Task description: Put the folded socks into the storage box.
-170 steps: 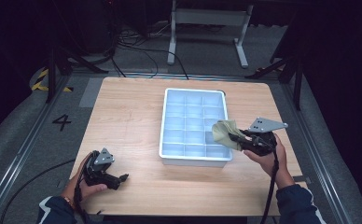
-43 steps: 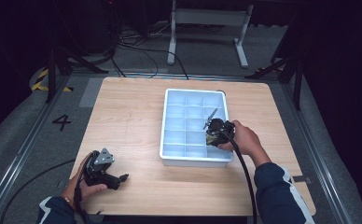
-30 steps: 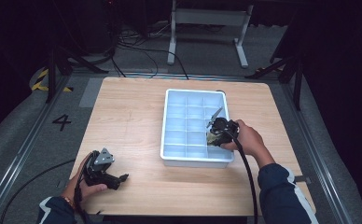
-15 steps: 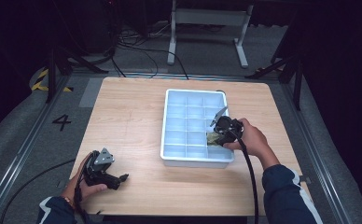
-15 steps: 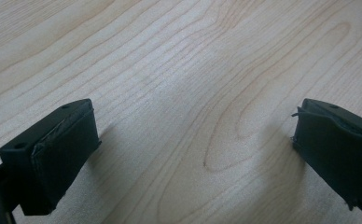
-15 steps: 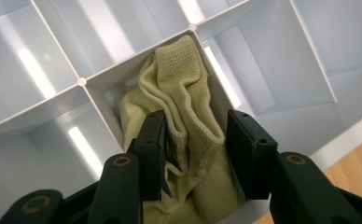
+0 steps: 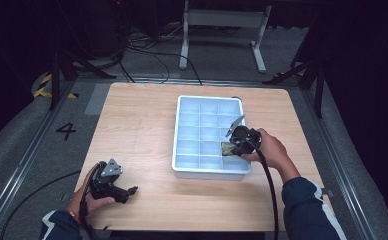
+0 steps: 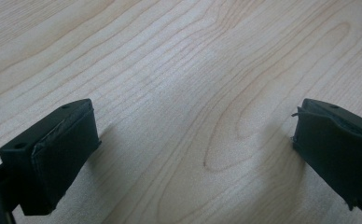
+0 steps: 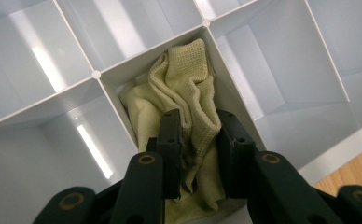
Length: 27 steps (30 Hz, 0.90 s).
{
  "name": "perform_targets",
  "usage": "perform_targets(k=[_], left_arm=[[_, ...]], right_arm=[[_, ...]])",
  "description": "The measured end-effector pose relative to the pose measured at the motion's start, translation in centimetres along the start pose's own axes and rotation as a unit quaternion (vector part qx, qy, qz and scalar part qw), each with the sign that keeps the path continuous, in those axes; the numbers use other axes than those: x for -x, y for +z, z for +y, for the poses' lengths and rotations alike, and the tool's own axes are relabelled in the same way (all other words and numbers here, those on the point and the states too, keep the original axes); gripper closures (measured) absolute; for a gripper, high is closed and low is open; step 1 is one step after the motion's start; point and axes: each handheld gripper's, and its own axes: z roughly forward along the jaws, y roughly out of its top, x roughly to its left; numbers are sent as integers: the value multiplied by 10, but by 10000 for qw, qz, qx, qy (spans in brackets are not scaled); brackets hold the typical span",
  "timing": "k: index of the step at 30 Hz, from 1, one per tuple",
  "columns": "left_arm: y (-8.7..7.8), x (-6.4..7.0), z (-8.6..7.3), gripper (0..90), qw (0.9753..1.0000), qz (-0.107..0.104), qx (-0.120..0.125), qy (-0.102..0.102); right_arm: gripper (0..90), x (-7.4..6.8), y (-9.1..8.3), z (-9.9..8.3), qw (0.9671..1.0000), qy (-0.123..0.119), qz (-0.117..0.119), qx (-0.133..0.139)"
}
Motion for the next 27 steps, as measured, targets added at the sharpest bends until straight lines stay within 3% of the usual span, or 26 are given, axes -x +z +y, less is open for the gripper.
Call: perform_targets(k=[12,27], left_arm=[[0,0,0,2,10000,-3,-2,-8],[0,0,0,2,10000,1,-4,-14]], right_arm=[[643,-3,-17,-7,9994,63,-131,299],[561,-8,-41,-28,9971,173,-311,670]])
